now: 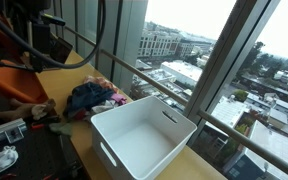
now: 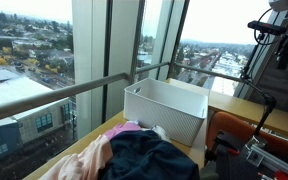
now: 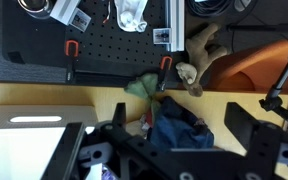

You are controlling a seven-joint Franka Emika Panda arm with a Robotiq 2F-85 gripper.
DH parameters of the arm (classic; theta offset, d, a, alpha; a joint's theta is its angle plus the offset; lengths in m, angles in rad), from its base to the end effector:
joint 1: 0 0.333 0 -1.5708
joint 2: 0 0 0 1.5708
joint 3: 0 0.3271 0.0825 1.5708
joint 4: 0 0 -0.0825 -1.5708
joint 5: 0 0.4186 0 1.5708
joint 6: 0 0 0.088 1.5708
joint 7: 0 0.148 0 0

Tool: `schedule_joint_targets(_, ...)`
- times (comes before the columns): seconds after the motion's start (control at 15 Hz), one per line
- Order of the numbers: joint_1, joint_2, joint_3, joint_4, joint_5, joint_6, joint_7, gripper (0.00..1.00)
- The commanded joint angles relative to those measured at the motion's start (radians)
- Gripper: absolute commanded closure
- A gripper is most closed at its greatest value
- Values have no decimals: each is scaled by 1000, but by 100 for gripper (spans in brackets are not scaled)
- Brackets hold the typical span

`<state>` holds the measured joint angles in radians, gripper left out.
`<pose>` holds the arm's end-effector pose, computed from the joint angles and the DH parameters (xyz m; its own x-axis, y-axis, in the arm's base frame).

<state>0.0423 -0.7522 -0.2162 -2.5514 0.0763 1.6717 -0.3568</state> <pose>0.3301 -0.0458 0.4525 0.9689 0.2415 -0.0533 0.2207 -0.9417 -0.2540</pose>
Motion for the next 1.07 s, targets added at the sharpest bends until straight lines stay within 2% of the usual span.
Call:
schedule_joint_targets(0.0,-15,3,12,2,8,-2,-8,0)
schedule_joint_targets(0.53,-15,3,12,2,8,-2,-8,0)
schedule_joint_targets(0.8,22,42,56,15,35,47,4,0)
schedule_joint_targets(1.0,63,83,113,19,60,115,13,0)
